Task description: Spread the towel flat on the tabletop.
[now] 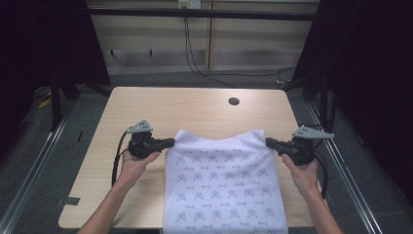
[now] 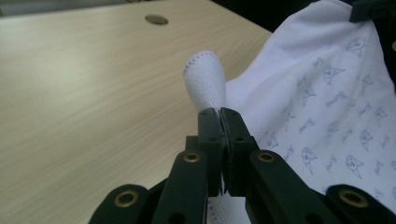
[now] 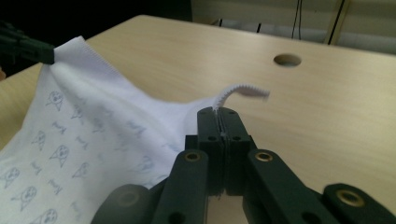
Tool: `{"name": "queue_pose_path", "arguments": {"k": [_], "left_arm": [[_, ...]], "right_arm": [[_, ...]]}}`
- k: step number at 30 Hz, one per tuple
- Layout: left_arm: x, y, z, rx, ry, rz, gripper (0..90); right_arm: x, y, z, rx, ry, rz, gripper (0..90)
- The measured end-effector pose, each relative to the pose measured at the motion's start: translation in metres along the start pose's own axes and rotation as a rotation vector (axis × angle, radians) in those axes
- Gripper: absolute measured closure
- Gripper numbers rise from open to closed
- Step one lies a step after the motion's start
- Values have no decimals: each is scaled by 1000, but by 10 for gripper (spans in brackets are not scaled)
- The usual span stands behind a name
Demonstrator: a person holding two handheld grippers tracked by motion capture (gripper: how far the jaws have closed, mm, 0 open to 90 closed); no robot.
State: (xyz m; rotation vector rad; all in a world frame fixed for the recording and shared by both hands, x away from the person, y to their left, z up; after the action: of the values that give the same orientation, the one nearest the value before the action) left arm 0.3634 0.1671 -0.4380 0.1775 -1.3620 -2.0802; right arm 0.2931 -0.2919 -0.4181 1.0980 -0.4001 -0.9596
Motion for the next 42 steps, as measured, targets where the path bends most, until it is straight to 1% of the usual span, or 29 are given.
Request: {"name": "queue_pose_path", "arguments": {"k": [2, 4, 7, 8, 9, 11, 13, 14, 15, 17, 18, 19, 20, 21, 22, 23, 24, 25, 27, 28, 31, 32, 33, 34, 35, 36, 38, 40, 42], "left_arm": [[2, 11, 9, 33, 10, -18, 880], [1, 24, 18, 66, 31, -31, 880], [-5, 47, 28, 120, 71, -36, 880], [-8, 54, 30, 131, 85, -39, 880], [-12, 63, 31, 145, 97, -31, 880], [-17, 74, 30, 152, 111, -21, 878], [-23, 81, 24, 149, 125, -14, 863], [-27, 82, 22, 148, 140, -1, 823], [-32, 81, 19, 145, 156, 19, 779], [-39, 72, 16, 131, 159, 56, 761], [-41, 66, 13, 99, 167, 56, 746], [-42, 59, 10, 65, 166, 43, 763], [-42, 50, 8, 49, 166, 44, 769], [-42, 45, 7, 43, 156, 53, 769], [-43, 38, 6, 27, 146, 56, 774], [-43, 31, 4, 10, 146, 55, 777], [-42, 25, 2, -5, 141, 57, 778], [-41, 18, -1, -31, 129, 54, 780], [-35, 6, -6, -56, 95, 49, 779], [-32, 1, -9, -67, 85, 46, 779], [-24, -15, -23, -101, 60, 39, 790], [-21, -20, -28, -104, 43, 38, 807], [-16, -25, -34, -120, 11, 42, 827], [-14, -28, -38, -132, 0, 31, 846], [-10, -32, -42, -155, -14, 19, 857], [-7, -36, -46, -180, -22, 8, 860], [-2, -39, -51, -205, -45, 5, 860], [3, -42, -54, -207, -59, 3, 840], [8, -47, -57, -226, -70, -7, 810]], "right_arm": [[2, 13, 8, 33, -12, 8, 896], [3, 28, 13, 63, -22, 18, 896], [7, 50, 16, 108, -36, 36, 896], [9, 57, 16, 123, -44, 34, 896], [12, 64, 15, 138, -44, 33, 896], [18, 75, 9, 158, -61, 38, 896], [27, 82, 0, 161, -68, 28, 895], [32, 81, -6, 162, -74, 13, 896], [38, 79, -12, 150, -83, -1, 895], [52, 68, -26, 99, -124, -22, 887], [60, 60, -32, 64, -131, -34, 859], [68, 51, -37, 28, -133, -70, 789], [76, 41, -42, -18, -115, -121, 729], [82, 29, -43, -53, -165, -107, 726], [84, 22, -42, -58, -176, -105, 723], [88, 15, -41, -61, -157, -130, 708], [88, 10, -38, -74, -160, -134, 702], [87, 5, -36, -85, -163, -120, 698], [79, 0, -31, -102, -147, -97, 689], [71, -4, -27, -109, -140, -70, 683], [56, -14, -23, -135, -100, -39, 670], [51, -18, -21, -133, -78, -39, 664], [47, -22, -19, -127, -60, -40, 663], [42, -27, -17, -121, -28, -45, 663], [38, -31, -17, -125, -14, -40, 660], [34, -35, -17, -139, -5, -30, 656], [25, -46, -19, -166, 27, -26, 657], [17, -57, -23, -207, 51, -7, 651], [10, -66, -27, -247, 65, 10, 652]]}}
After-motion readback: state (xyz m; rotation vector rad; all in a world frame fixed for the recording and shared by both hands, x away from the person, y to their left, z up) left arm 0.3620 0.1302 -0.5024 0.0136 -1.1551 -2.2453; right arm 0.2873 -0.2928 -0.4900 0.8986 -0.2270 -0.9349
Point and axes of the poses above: each handheld gripper's, and its own axes: z roughly backward along the jaws, y roughly out of its top, x roughly to its right, the point moved 1 cm from there along -z, roughly forward along the jaws, and after that the axes turned 2 degrees about y, right-handed, at the moved point
